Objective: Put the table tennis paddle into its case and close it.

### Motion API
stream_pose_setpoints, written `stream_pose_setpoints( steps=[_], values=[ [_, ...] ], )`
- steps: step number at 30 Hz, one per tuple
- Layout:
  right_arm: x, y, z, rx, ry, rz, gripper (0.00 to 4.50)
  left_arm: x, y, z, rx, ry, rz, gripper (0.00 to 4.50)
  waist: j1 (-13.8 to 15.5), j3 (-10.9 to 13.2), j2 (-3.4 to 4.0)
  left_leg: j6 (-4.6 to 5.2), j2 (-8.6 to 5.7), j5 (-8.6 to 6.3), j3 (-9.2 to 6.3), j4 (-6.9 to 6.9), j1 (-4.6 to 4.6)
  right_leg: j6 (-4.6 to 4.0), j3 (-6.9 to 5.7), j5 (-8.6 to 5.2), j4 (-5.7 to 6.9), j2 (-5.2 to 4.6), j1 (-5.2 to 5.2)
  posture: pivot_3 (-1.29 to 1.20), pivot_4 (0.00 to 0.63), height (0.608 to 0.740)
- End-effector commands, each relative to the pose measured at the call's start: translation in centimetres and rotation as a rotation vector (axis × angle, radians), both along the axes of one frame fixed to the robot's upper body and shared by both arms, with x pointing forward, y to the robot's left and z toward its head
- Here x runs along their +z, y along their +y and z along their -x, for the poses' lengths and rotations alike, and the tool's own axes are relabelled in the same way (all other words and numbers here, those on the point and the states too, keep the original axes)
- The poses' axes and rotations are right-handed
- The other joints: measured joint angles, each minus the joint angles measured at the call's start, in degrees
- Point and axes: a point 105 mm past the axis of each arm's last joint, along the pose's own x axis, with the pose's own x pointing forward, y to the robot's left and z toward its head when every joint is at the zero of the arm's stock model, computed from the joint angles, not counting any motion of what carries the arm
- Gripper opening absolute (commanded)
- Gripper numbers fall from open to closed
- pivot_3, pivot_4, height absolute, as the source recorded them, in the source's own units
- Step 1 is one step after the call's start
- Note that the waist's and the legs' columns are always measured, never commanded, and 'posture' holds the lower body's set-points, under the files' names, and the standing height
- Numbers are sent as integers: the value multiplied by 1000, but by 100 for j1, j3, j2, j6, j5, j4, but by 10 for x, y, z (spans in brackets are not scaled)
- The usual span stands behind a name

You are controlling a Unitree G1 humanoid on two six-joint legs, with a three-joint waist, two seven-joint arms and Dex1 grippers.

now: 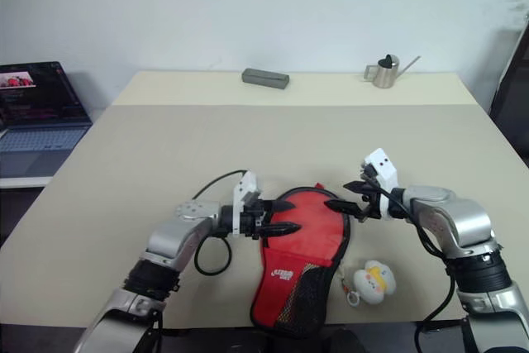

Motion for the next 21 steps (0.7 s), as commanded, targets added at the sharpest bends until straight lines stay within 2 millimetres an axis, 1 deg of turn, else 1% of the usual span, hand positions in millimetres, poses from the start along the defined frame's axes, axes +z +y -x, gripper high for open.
stream_pose_setpoints(
  steps=[1,4,8,14,17,21],
  values=[
    [3,12,-11,25,-51,-21,4467,30,15,2,-19,-116,4,3367,-33,2,0,0,1,0,-2,-1,0,-1,-1,0,0,1,0,0,150,740],
    [-4,20,-16,40,-53,-27,4467,37,32,-2,30,-153,-25,3367,-90,4,3,0,2,0,-1,-2,3,-2,-1,1,1,2,1,0,150,740],
    [-12,31,-23,53,-52,-40,4467,38,48,-5,96,-165,-42,3367,-107,5,4,1,0,0,-1,-1,3,-2,0,1,1,2,2,0,150,740],
    [-23,33,-40,30,-47,-45,4467,35,53,-1,133,-165,-48,3367,-120,7,7,0,1,0,-1,-1,4,-4,0,2,6,2,0,0,150,740],
    [-27,35,-43,43,-35,-48,3906,35,53,-1,141,-168,-51,3367,-118,7,7,0,2,0,-1,0,5,-6,0,3,8,2,0,0,150,740],
    [-31,36,-43,64,-25,-40,2478,34,54,0,147,-168,-53,3367,-122,7,7,0,2,0,2,0,7,-6,2,3,10,2,0,0,150,740]
  ],
)
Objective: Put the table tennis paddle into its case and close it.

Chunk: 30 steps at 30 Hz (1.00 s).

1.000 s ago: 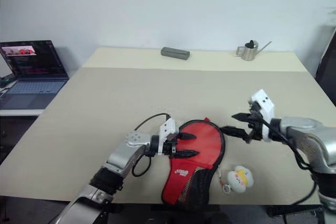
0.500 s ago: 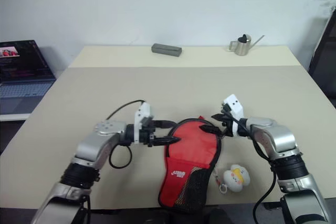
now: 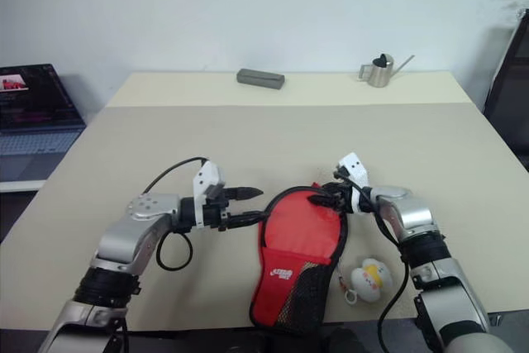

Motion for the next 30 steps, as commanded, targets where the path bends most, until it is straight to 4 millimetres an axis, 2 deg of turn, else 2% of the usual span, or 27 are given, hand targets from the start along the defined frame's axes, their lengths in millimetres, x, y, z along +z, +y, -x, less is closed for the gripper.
stream_pose_setpoints(
  steps=[1,5,8,19,30],
  values=[
    [7,4,-3,28,-38,4,2163,12,1,2,0,-42,20,3367,0,0,0,0,0,0,0,0,1,0,0,0,0,0,0,0,150,740],
    [5,2,-4,44,-46,18,797,10,1,3,-3,-42,14,3367,0,0,0,0,0,0,1,0,3,0,1,0,4,0,0,0,150,740],
    [8,2,-6,55,-72,35,19,9,-1,5,-11,-39,15,3367,-2,0,0,0,1,0,1,0,5,0,1,0,6,1,0,0,150,740],
    [29,18,-15,147,-292,136,19,5,-10,11,-47,-33,7,3367,-19,1,3,0,1,0,5,8,10,-1,5,0,25,1,-1,0,150,740],
    [57,25,-38,134,-398,153,19,3,-15,13,-66,-30,8,3367,-51,6,8,14,0,-8,6,60,11,-3,7,1,81,4,-5,0,150,740]
  ],
)
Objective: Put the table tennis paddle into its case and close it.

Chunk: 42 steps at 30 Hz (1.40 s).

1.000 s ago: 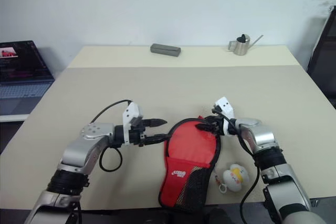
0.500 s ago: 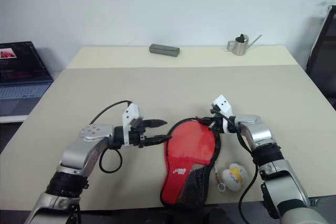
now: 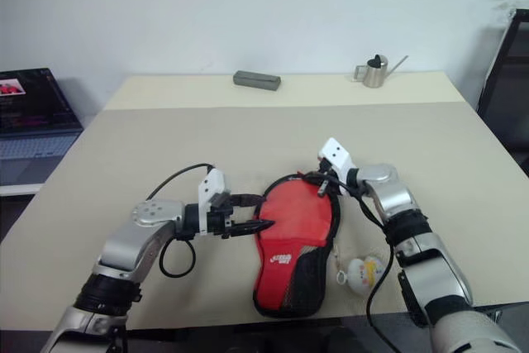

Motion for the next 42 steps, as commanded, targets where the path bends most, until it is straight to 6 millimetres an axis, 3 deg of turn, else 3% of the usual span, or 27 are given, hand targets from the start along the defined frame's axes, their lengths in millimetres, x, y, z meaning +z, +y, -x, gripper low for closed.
stream_pose_setpoints(
  steps=[1,5,13,16,23,26,28,33,37,42],
  values=[
    [29,0,-11,-6,-97,-32,19,12,-7,2,-31,-42,24,3367,-5,0,0,1,0,-1,0,3,0,-2,0,1,1,0,0,0,150,740],
    [31,2,-14,2,-107,-21,19,11,-8,3,-32,-41,24,3367,-24,0,1,2,0,-1,-1,6,0,-3,0,2,2,1,1,0,150,740],
    [12,10,-17,-6,-73,25,19,10,-9,3,-31,-40,26,3367,-56,1,1,2,0,-1,0,6,0,-3,1,2,3,1,0,0,150,740],
    [11,11,-20,-28,-83,32,763,9,-10,3,-31,-39,28,3367,-79,1,2,1,0,-1,0,6,0,-3,3,2,4,1,0,0,150,740],
    [25,7,-33,-111,-142,1,3140,9,-14,2,-39,-39,32,3367,-89,1,2,1,1,-1,1,6,1,-3,3,2,6,1,-1,0,150,740],
    [44,4,-37,-149,-175,-74,4236,9,-18,1,-51,-40,37,3367,-89,1,2,2,0,-1,1,6,0,-3,3,2,5,1,-1,0,150,740],
    [58,2,-36,-150,-181,-136,4430,9,-21,0,-63,-40,40,3367,-89,2,3,2,0,-1,1,6,-1,-3,3,2,5,0,-1,0,150,740],
    [77,-23,-6,-120,-190,-178,4430,11,-34,-3,-118,-50,43,3367,-11,2,4,3,0,-2,-9,9,-8,-3,-7,2,-1,0,2,0,150,740],
    [63,-55,33,-125,-132,-82,4430,9,-42,-11,-164,-72,7,3367,72,3,6,4,-6,-3,-9,12,-10,-2,-7,1,-5,-3,5,0,150,740],
    [66,-81,74,-138,-77,-59,4430,9,-56,-21,-208,-102,-2,3367,46,8,11,8,-11,-3,-7,17,-10,-1,-2,1,0,-6,6,0,150,740]
  ],
)
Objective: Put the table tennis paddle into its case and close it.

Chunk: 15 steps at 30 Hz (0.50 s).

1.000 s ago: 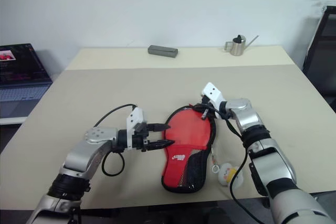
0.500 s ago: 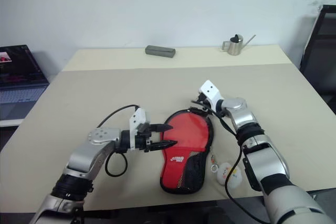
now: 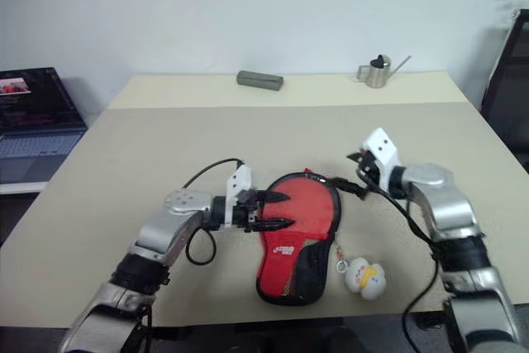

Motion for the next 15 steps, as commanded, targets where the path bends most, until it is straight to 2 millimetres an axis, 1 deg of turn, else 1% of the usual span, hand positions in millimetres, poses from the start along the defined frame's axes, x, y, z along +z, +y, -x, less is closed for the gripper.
stream_pose_setpoints(
  steps=[1,3,4,7,9,12,15],
  values=[
    [30,-6,30,35,-36,-30,4430,10,-12,-5,-58,-59,8,3367,1,0,0,0,0,0,-1,0,0,0,-1,0,1,0,1,0,150,740],
    [33,-11,51,55,0,-39,4430,10,-19,-6,-79,-66,9,3367,1,1,-2,0,5,0,1,0,2,1,-1,0,0,3,2,0,150,740],
    [34,-12,56,60,9,-41,4430,10,-21,-7,-85,-69,9,3367,0,1,-2,1,4,0,-1,-1,0,1,-3,-1,-2,3,3,0,150,740],
    [36,-16,89,91,95,-70,4430,7,-31,-9,-109,-76,5,3367,22,4,-8,2,3,-1,0,0,-1,1,-3,-1,-2,2,5,0,150,740],
    [33,-18,101,76,120,-62,4430,4,-35,-10,-119,-81,-1,3367,33,7,-12,2,3,-1,-2,1,-1,1,-6,-1,-4,2,9,0,150,740],
    [26,-17,114,55,142,-56,4430,-2,-40,-11,-132,-86,-15,3367,36,9,-16,3,1,-1,-1,3,2,2,-5,-1,-3,1,12,0,150,740],
    [17,-13,120,36,148,-58,4430,-9,-42,-9,-153,-85,-35,3367,24,9,-17,3,1,0,1,3,4,3,-4,-1,-1,2,14,0,150,740]
  ],
)
